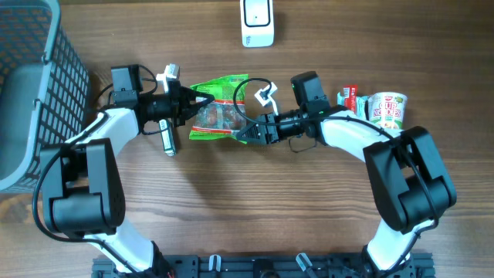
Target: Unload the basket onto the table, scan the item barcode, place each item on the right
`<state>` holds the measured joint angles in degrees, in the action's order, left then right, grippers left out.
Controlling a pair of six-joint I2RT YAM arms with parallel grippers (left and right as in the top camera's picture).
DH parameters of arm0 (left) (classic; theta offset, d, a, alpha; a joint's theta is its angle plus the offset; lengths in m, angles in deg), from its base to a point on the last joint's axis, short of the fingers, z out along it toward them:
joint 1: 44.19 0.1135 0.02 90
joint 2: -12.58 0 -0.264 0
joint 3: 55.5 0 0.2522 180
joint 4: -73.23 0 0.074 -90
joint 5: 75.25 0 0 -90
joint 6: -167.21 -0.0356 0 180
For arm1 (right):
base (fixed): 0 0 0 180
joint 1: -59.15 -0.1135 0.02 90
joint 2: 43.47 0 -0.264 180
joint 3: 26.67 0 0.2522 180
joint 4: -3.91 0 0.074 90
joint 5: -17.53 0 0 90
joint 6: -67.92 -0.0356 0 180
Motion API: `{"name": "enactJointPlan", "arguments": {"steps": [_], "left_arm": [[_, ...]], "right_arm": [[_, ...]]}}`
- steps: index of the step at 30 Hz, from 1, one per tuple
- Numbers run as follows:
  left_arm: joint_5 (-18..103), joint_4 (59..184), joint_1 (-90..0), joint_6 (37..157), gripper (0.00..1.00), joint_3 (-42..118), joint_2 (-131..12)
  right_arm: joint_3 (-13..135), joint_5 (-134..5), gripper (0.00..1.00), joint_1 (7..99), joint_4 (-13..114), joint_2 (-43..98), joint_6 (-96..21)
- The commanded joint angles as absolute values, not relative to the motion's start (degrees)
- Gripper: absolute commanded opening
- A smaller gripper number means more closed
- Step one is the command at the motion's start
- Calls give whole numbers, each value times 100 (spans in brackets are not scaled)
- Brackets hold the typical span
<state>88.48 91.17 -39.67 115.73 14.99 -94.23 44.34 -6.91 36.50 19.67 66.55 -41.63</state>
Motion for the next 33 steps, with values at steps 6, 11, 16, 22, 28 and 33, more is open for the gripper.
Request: {"name": "enactJointPlan", "arguments": {"steps": [6, 11, 16, 22, 28, 33], "left_arm": [[9379, 9078, -3956, 11820, 4, 1571, -9239], [9379, 9078, -3956, 11820, 4, 1571, -9239], [9176, 9026, -3956, 11794, 4, 1571, -9239], [8710, 9021, -3980, 11455, 22, 1569, -9241], [8673, 9058, -4332, 11337, 38, 1558, -9241], [8120, 9063, -4649, 11182, 40, 1558, -9241]], "right_arm": [[4469, -1353, 54, 3403, 1821, 6580, -4058], [4469, -1353, 18, 3403, 1646, 6580, -4178], [4469, -1353, 4, 3403, 1639, 6580, -4176], [4469, -1347, 4, 3403, 1606, 6580, -4176], [4469, -1028, 4, 3403, 1296, 6580, -4189], [4471, -776, 4, 3403, 1051, 6580, -4366]]}}
